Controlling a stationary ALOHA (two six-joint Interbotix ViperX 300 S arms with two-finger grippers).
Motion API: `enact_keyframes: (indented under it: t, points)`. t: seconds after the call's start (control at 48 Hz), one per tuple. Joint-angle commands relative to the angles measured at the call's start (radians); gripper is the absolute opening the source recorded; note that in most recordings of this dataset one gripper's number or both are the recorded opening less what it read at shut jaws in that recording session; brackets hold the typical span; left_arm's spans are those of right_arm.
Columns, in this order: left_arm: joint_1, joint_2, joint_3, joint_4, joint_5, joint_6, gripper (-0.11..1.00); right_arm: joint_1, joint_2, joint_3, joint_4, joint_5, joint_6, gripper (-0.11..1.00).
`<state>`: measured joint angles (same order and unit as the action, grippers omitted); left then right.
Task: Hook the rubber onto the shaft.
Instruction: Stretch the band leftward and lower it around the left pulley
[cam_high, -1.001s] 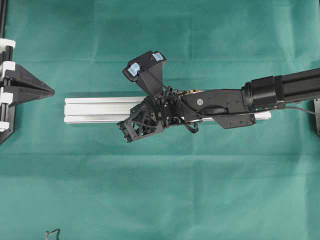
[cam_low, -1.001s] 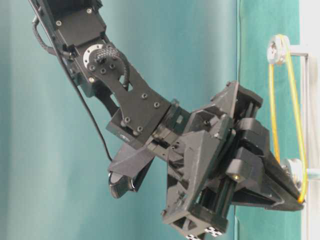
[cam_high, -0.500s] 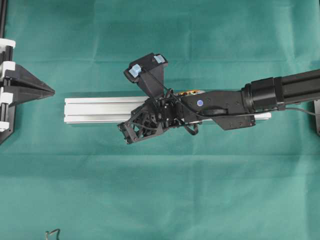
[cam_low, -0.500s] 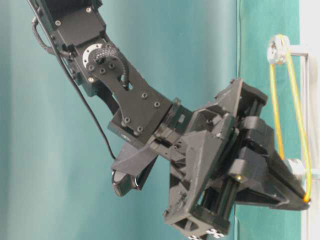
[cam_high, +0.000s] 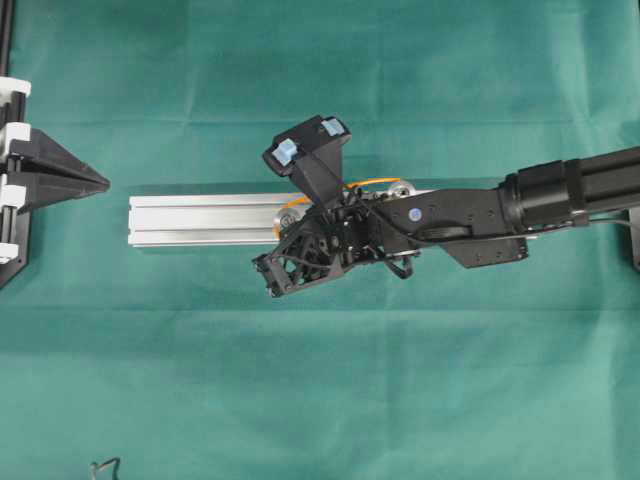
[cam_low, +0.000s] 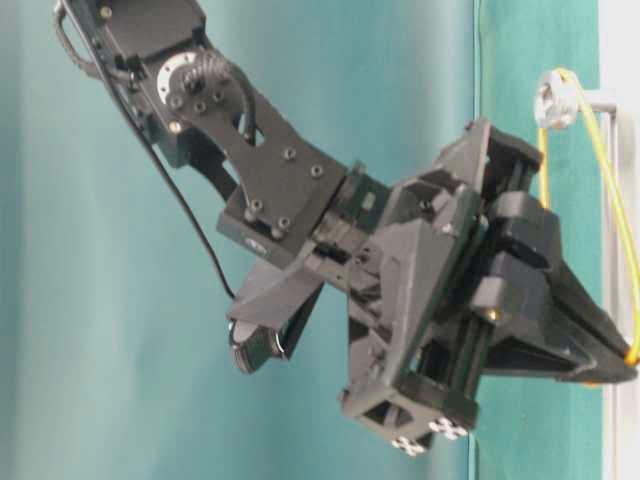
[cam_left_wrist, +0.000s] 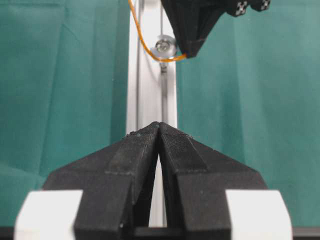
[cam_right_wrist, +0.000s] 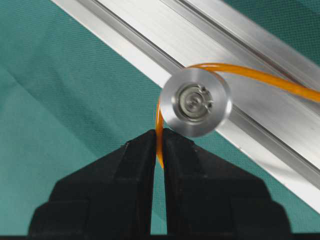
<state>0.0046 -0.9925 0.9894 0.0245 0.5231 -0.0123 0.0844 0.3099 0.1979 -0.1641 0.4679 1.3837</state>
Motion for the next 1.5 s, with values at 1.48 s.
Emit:
enact_keyframes:
  t: [1.48]
  points:
    - [0.0, 0.009, -0.031, 0.002, -0.005, 0.0, 0.02, -0.009, -0.179, 0.147, -0.014, 0.051, -0.061, 0.07]
